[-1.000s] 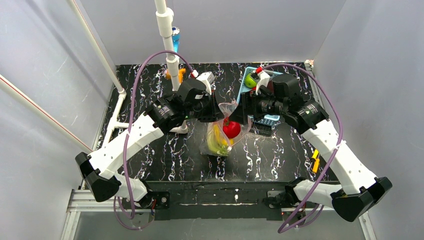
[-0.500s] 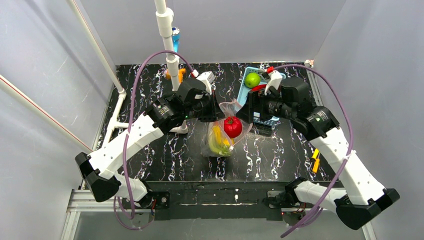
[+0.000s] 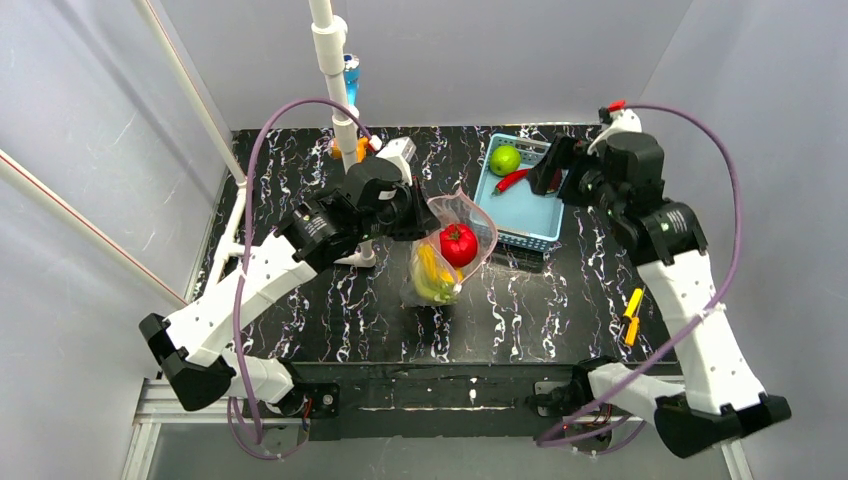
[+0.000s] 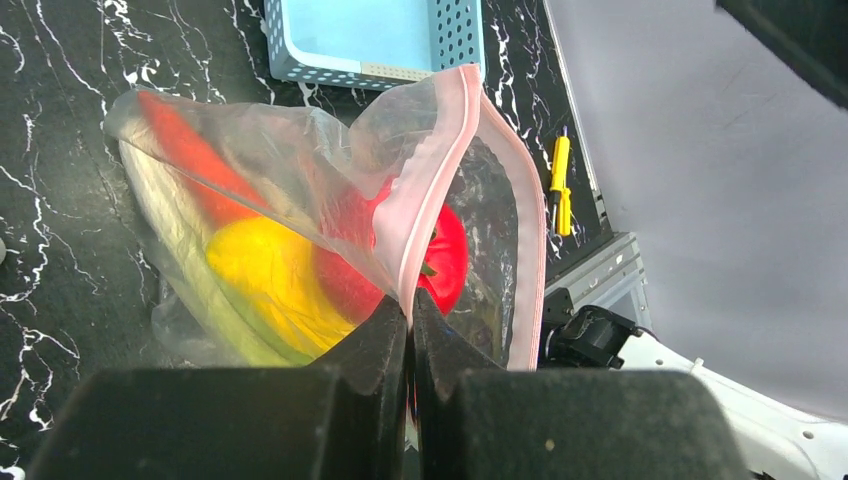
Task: Place the food in the zip-top bag and seal the zipper
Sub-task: Pick up the fake vegetable from the bin, then place the fake vegetable in the zipper food storage bag.
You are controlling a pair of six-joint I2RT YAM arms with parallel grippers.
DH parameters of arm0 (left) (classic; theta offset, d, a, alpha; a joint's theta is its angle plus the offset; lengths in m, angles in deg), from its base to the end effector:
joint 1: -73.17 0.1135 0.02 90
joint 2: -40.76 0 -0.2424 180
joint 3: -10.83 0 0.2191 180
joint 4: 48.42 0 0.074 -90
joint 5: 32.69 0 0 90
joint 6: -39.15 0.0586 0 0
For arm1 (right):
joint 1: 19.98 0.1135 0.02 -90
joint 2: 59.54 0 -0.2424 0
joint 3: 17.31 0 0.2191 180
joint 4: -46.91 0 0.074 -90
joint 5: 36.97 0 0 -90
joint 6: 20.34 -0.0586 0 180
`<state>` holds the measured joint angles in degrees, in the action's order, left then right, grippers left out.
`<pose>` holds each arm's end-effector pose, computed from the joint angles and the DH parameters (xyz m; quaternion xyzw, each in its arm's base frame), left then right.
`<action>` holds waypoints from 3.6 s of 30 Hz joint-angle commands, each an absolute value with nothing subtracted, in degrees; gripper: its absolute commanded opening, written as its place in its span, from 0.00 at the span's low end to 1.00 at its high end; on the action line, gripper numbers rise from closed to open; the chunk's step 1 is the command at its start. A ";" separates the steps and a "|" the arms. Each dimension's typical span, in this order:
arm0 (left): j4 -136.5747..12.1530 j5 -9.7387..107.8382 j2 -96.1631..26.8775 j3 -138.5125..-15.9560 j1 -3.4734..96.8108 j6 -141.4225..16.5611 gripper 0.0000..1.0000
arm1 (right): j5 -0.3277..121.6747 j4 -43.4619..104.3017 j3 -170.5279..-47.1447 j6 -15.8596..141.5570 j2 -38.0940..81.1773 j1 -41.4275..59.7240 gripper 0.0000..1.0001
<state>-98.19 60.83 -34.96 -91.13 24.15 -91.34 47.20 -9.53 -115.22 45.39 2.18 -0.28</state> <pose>0.1852 -0.2077 0.3924 0.0454 0.8350 -0.3675 0.4071 0.1960 0.0639 0.4105 0.0617 0.8175 0.1751 0.5451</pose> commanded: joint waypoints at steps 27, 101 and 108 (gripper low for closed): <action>-100.85 61.80 -33.95 -93.33 24.37 -93.07 0.00 | 43.04 -1.35 -140.69 37.78 60.11 -5.08 0.87; -98.73 66.30 -32.43 -89.96 24.68 -85.40 0.00 | 107.05 -22.19 -116.76 55.46 7.07 4.02 0.11; -98.41 65.40 -31.99 -90.15 25.01 -85.44 0.00 | 117.46 -21.00 -114.55 53.80 5.79 8.14 0.12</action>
<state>-100.39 64.43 -34.44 -89.86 24.61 -86.37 108.47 -20.72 -114.52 54.00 6.73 6.36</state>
